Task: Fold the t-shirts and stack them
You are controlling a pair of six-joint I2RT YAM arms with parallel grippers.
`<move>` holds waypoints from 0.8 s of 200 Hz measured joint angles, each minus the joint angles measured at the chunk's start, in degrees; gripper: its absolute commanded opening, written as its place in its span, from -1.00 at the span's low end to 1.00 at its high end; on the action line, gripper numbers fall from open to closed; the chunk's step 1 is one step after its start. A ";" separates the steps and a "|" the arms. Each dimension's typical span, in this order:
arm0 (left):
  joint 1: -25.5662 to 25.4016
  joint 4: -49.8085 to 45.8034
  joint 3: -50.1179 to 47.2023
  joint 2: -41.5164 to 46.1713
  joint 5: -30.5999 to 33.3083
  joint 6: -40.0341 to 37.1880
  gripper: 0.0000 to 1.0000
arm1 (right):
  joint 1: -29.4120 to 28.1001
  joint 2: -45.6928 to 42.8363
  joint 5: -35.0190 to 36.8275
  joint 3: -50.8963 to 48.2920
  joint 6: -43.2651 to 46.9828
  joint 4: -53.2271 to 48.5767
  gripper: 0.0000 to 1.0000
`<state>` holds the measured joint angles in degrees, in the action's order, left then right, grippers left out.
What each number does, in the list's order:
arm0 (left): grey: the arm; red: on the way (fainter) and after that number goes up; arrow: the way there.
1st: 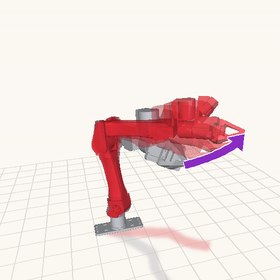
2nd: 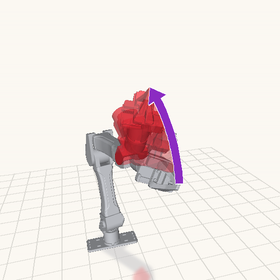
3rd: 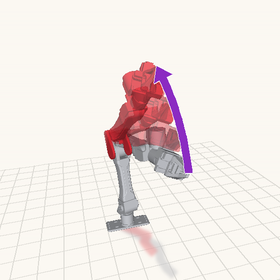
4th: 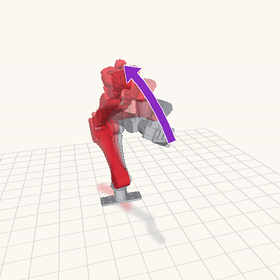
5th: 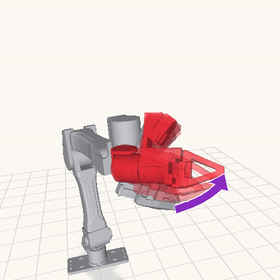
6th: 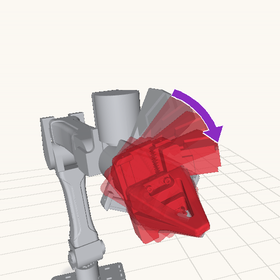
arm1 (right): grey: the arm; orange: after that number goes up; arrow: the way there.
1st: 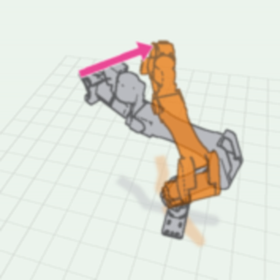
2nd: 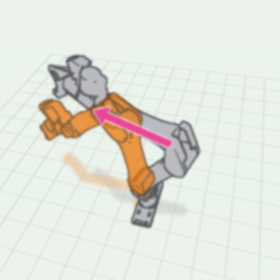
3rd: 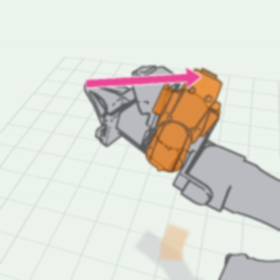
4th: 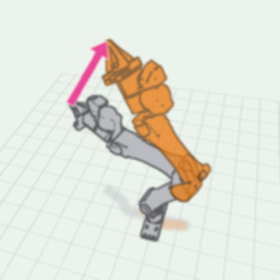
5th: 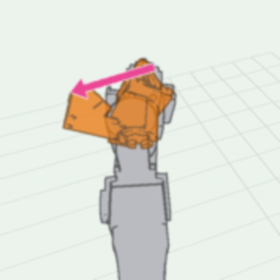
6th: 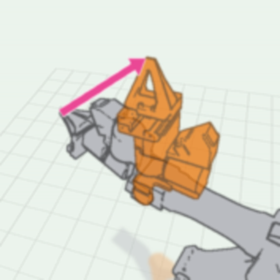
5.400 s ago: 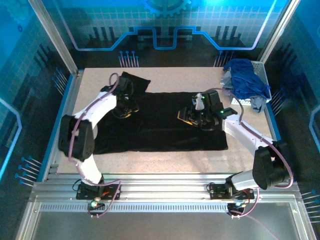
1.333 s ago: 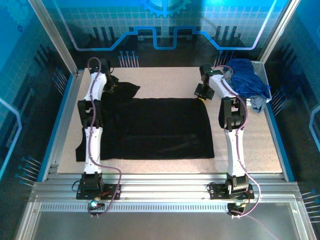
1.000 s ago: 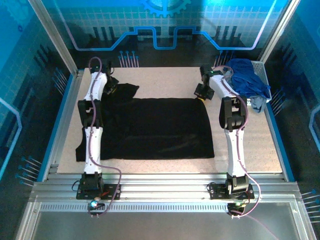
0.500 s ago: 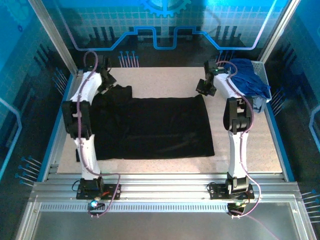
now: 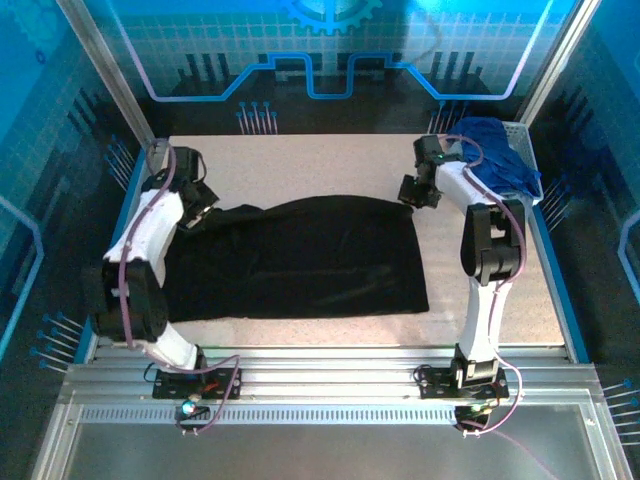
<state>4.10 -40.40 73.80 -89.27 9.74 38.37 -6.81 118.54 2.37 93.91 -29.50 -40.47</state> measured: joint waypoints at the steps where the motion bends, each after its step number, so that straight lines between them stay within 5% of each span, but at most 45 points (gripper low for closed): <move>1: 0.02 0.00 -0.13 0.22 -0.02 0.02 -1.00 | 0.00 -0.17 0.00 -0.39 0.02 0.15 -1.00; 52: 0.24 -1.38 -7.67 11.85 1.64 -1.18 -1.00 | -0.72 -8.83 2.19 -9.09 -0.59 2.47 -1.00; 160: 0.35 -5.55 -20.68 16.87 9.86 -4.04 -1.00 | -1.46 -14.19 5.53 -23.85 -3.08 2.38 -1.00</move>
<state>4.45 -45.95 53.12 -72.40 19.59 34.33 -8.27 104.36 7.90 70.06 -32.58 -38.09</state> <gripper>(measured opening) 0.051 0.060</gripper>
